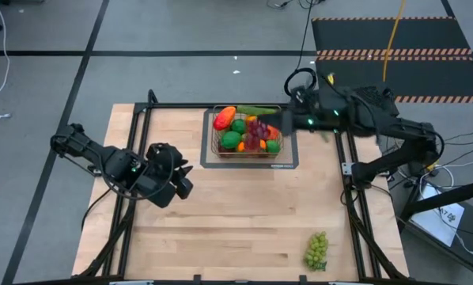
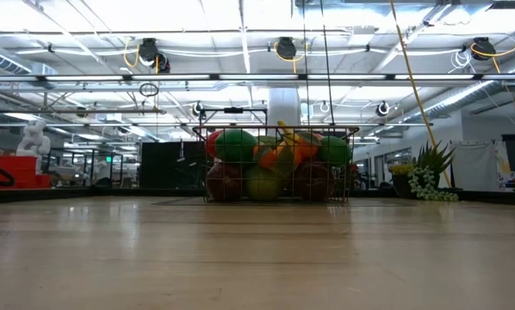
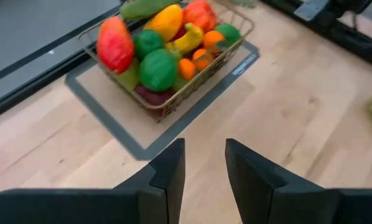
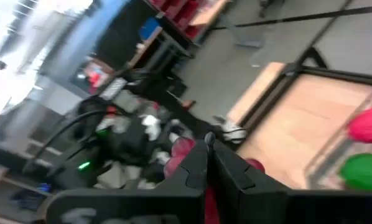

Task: Build produce basket
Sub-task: Put the red grapes into the brown wire basket

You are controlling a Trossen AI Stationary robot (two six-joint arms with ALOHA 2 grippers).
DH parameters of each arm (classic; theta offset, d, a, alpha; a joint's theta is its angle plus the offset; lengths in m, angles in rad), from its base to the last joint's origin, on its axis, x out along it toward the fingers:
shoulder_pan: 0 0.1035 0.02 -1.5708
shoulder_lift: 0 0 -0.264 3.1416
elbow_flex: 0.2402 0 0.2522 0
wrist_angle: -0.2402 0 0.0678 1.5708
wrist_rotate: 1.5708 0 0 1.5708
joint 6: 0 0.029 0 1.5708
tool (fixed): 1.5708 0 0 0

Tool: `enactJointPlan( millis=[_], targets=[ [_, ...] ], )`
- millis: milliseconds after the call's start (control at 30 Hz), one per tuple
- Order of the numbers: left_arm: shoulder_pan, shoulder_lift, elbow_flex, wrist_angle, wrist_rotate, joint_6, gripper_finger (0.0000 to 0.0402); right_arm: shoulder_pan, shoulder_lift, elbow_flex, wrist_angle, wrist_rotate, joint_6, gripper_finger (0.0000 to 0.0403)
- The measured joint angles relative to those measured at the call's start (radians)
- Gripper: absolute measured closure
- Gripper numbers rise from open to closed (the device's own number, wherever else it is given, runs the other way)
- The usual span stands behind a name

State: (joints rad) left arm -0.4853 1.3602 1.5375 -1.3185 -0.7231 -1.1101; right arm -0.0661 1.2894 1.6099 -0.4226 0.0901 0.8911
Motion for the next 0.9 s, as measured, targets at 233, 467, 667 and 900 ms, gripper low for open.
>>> enactJointPlan(
  millis=[233,467,667,900],
  targets=[
    [0.033,0.0,0.0,-0.075,-0.01,-0.038,0.0286,-0.195,0.111,0.102,-0.139,-0.209,-0.065,0.0401],
    [0.047,-0.007,0.0,-0.078,-0.01,-0.054,0.0286,-0.359,0.181,0.102,-0.243,-0.366,-0.16,0.0401],
    [0.048,-0.007,0.0,-0.078,-0.011,-0.07,0.0286,-0.477,0.215,0.102,-0.412,-0.428,-0.302,0.0401],
    [0.055,-0.007,0.0,-0.092,-0.021,-0.074,0.0286,-0.548,0.232,0.102,-0.589,-0.39,-0.496,0.0401]
  ],
)
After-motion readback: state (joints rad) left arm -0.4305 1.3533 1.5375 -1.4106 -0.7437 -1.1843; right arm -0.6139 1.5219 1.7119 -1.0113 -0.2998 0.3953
